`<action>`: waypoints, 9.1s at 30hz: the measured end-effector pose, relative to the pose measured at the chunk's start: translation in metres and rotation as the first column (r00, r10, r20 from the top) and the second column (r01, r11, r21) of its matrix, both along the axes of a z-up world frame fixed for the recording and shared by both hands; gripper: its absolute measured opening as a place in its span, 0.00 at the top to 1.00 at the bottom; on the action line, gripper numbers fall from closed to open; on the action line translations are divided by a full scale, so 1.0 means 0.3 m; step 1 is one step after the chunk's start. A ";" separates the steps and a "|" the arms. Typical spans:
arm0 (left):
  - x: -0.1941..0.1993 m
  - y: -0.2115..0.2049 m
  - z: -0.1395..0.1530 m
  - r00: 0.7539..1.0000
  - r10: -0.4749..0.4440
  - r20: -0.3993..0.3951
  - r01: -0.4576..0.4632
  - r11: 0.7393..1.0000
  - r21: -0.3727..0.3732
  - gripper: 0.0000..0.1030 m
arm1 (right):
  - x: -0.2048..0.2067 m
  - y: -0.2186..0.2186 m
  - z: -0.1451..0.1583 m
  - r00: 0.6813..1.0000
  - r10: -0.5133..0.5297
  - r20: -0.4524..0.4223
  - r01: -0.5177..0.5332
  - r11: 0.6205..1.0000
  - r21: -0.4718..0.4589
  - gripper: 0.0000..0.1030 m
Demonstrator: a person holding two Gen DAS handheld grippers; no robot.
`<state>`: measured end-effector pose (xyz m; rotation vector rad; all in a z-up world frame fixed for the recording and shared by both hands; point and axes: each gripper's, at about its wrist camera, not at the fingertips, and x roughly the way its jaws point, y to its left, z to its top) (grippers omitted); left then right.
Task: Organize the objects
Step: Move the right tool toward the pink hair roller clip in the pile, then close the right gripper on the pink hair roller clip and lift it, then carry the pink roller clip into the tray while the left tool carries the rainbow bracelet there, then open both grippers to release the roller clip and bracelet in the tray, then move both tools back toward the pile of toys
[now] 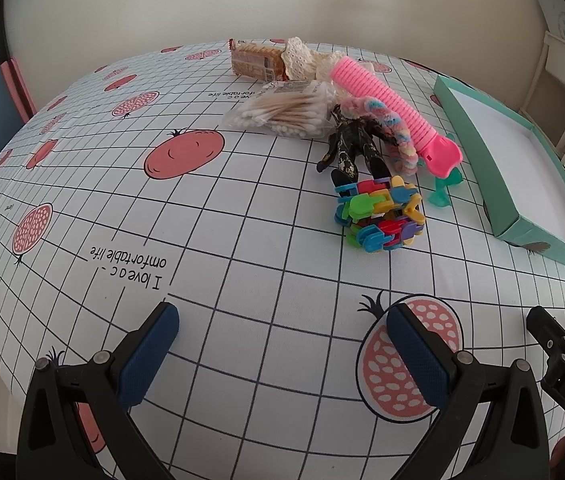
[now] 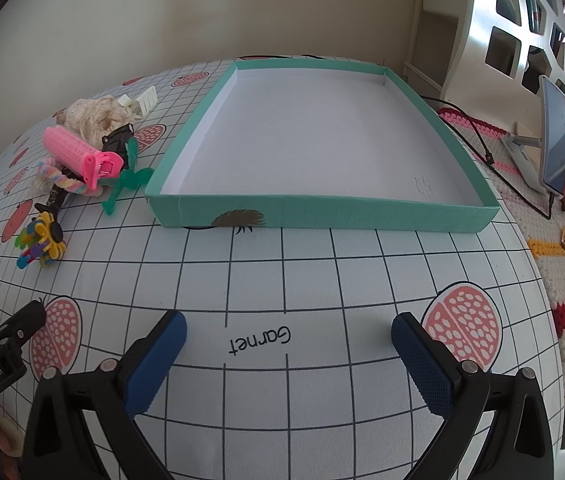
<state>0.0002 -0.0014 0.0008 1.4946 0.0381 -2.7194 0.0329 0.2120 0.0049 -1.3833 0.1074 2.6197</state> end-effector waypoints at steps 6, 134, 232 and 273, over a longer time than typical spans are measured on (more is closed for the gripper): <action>-0.001 0.001 -0.001 1.000 -0.004 0.004 0.004 1.000 -0.002 0.00 | 0.000 0.002 0.000 1.000 0.000 0.001 0.000 1.000 0.000 0.00; -0.434 -0.014 0.331 0.997 0.042 0.058 -0.060 0.931 0.360 0.93 | -0.479 -0.148 0.260 0.951 0.306 -0.042 -0.296 0.867 -0.402 0.71; -0.704 0.548 0.205 0.986 -0.164 -0.044 0.167 0.981 0.095 0.05 | -0.601 0.500 0.130 0.994 -0.107 -0.038 0.099 0.980 -0.172 0.12; -0.467 0.193 0.468 0.982 -0.113 -0.152 0.135 0.980 0.146 0.05 | -0.406 0.174 0.335 0.993 0.050 -0.111 -0.069 0.982 -0.177 0.00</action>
